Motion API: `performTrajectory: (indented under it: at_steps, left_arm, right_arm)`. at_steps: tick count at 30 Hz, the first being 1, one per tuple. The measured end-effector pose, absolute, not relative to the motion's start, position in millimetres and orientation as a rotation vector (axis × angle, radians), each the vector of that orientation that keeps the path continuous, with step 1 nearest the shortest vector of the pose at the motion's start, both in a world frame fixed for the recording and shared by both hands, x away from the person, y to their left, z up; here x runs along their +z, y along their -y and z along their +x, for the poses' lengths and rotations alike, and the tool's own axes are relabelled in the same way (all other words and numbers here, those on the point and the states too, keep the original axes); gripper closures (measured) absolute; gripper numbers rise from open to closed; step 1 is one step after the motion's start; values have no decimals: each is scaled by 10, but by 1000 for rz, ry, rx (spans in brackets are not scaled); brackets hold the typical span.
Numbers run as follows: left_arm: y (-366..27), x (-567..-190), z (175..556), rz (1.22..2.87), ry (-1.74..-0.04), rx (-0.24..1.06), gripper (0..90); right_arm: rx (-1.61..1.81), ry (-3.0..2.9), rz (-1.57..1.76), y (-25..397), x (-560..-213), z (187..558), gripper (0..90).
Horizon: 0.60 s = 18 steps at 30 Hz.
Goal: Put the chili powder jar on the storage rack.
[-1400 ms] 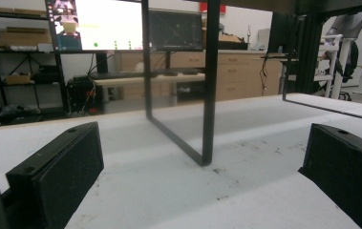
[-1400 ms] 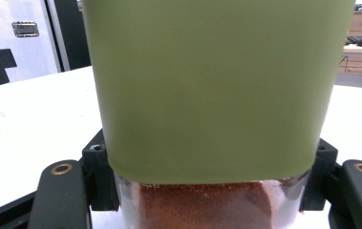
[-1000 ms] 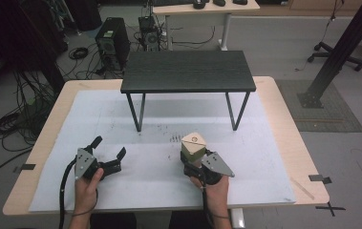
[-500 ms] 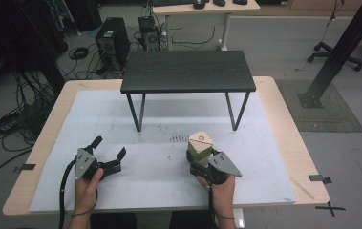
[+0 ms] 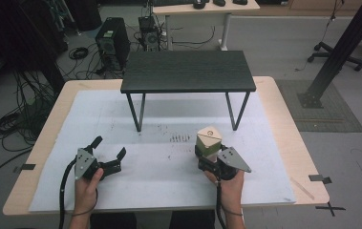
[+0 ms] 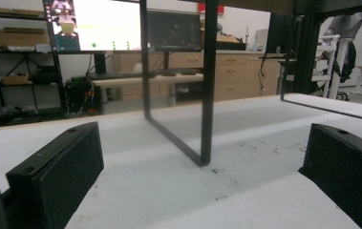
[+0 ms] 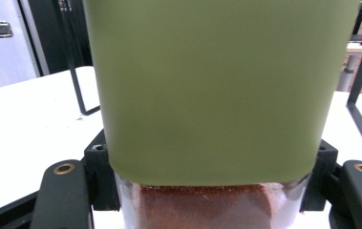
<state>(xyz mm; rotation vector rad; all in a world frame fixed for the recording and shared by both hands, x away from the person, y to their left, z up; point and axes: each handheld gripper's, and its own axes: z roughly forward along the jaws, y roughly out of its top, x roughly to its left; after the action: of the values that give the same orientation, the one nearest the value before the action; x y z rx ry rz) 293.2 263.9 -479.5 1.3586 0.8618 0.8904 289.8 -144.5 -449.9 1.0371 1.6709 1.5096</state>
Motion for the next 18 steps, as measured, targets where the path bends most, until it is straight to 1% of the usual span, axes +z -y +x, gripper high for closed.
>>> performTrajectory:
  at_steps: [18]
  left_arm:
    - [-2639, -4794, 2932, 1359, -862, 890, 4]
  right_arm:
    - [1495, -1645, 1066, 1683, -4298, 3049, 301]
